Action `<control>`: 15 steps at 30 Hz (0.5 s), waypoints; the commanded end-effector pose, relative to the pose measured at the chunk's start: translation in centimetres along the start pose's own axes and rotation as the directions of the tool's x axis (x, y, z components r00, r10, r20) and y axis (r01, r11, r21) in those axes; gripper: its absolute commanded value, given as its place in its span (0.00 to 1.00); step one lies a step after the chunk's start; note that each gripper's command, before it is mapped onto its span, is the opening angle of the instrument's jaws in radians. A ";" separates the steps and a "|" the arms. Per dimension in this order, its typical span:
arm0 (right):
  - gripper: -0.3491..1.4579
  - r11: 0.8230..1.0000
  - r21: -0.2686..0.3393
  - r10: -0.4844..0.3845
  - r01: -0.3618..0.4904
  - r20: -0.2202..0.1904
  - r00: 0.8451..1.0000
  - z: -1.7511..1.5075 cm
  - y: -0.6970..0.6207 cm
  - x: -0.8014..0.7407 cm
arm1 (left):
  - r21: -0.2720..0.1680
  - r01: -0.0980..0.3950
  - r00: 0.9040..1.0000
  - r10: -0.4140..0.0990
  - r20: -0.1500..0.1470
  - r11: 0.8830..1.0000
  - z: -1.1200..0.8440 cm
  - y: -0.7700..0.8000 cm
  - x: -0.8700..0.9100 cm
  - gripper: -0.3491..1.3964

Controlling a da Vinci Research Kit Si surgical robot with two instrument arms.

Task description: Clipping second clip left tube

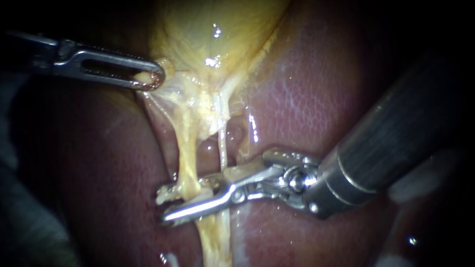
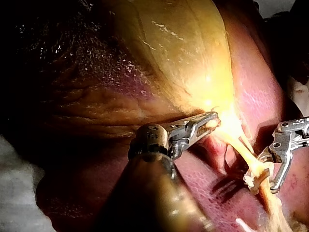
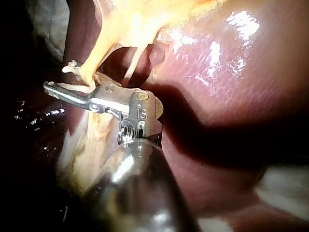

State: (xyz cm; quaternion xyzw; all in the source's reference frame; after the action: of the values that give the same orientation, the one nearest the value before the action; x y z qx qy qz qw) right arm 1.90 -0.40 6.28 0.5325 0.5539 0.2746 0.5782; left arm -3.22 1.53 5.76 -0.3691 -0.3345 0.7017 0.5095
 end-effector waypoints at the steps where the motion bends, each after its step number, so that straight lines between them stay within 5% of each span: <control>1: 0.33 1.000 -0.001 0.001 -0.001 0.000 1.000 -0.02 0.00 0.01 | -0.001 0.000 1.000 0.000 0.000 1.000 0.00 0.00 0.00 0.00; 15: 0.00 1.000 0.003 0.021 -0.021 0.001 1.000 -0.09 -0.04 0.04 | -0.001 0.000 1.000 0.000 0.000 1.000 0.00 -0.01 0.00 0.00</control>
State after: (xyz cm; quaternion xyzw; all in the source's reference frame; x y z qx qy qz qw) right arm 1.80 -0.36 6.24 0.5395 0.5486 0.2784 0.5748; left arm -3.22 1.54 5.76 -0.3691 -0.3345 0.7018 0.5092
